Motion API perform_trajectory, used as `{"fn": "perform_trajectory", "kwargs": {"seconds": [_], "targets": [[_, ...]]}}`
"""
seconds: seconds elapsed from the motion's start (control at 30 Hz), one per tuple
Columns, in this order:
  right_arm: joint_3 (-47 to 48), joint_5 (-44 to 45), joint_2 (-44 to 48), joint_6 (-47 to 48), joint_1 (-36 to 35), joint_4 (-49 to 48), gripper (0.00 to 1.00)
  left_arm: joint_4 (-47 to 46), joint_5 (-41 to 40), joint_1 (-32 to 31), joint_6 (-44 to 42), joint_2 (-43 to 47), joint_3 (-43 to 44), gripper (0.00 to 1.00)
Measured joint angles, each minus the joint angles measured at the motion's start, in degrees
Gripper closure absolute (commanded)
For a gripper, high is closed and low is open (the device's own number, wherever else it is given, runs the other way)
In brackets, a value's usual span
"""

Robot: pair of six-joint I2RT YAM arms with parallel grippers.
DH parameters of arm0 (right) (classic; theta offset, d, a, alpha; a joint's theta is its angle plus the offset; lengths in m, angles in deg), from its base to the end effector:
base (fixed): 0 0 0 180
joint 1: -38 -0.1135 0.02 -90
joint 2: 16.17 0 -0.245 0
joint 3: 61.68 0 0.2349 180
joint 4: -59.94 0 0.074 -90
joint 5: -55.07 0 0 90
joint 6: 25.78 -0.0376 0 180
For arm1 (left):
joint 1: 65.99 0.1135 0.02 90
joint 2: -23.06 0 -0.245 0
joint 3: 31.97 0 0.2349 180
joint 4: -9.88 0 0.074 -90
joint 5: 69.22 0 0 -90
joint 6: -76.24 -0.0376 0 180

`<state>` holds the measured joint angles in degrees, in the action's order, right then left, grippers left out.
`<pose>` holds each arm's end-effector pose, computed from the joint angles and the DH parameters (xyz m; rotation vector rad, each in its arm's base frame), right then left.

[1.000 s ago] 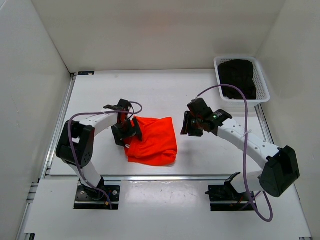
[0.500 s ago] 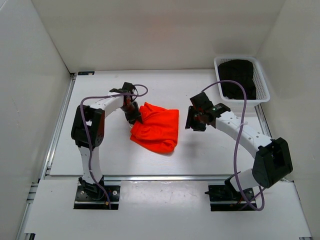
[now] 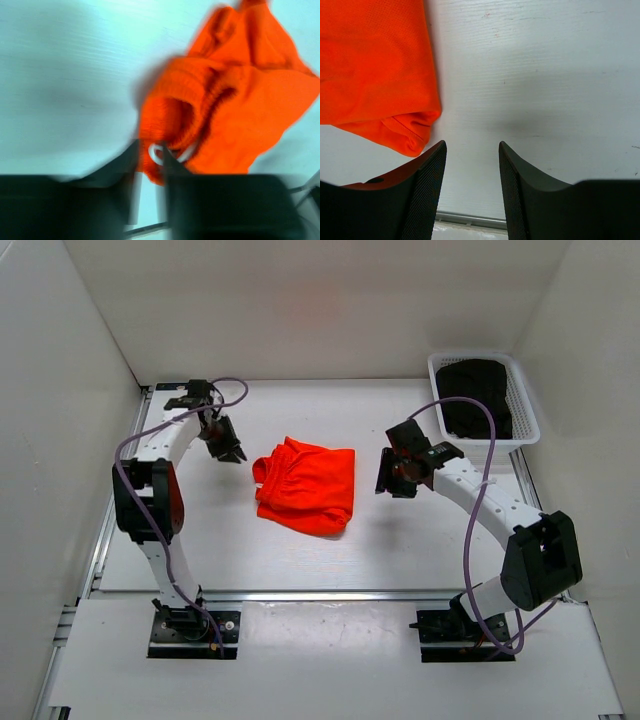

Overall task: Fold and stack the shorts
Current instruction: Fold the shorts

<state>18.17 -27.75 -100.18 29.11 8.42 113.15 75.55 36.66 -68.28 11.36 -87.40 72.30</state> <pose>0.2534 0.1384 0.2464 0.1720 2.5773 0.2675 0.3728 -0.0252 0.2130 -0.5034 2.8150 -0.4955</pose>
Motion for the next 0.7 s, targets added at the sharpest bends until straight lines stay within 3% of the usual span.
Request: {"fn": "perform_trajectory", "kwargs": {"seconds": [0.03, 0.3, 0.57, 0.63, 0.7], "targets": [[0.0, -0.1, 0.0, 0.0, 0.0, 0.0, 0.49, 0.5, -0.3, -0.9, -0.5, 1.2, 0.4, 0.9], [-0.1, -1.2, 0.0, 0.0, 0.0, 0.0, 0.49, 0.4, -0.8, -15.2, -1.7, 1.3, 6.1, 0.9], [-0.4, -1.4, 0.2, 0.0, 0.0, -0.3, 0.47, 1.0, -7.1, -15.4, -1.5, -11.8, 6.2, 0.9], [-0.4, -1.3, 0.6, -0.1, 0.0, -0.1, 0.34, 1.4, -6.4, -14.8, -1.3, -12.8, 7.1, 0.9], [-0.4, -0.9, 1.2, -0.2, 0.2, 0.6, 0.07, 1.3, -7.3, -15.0, -1.4, -12.5, 7.6, 0.9]]}}
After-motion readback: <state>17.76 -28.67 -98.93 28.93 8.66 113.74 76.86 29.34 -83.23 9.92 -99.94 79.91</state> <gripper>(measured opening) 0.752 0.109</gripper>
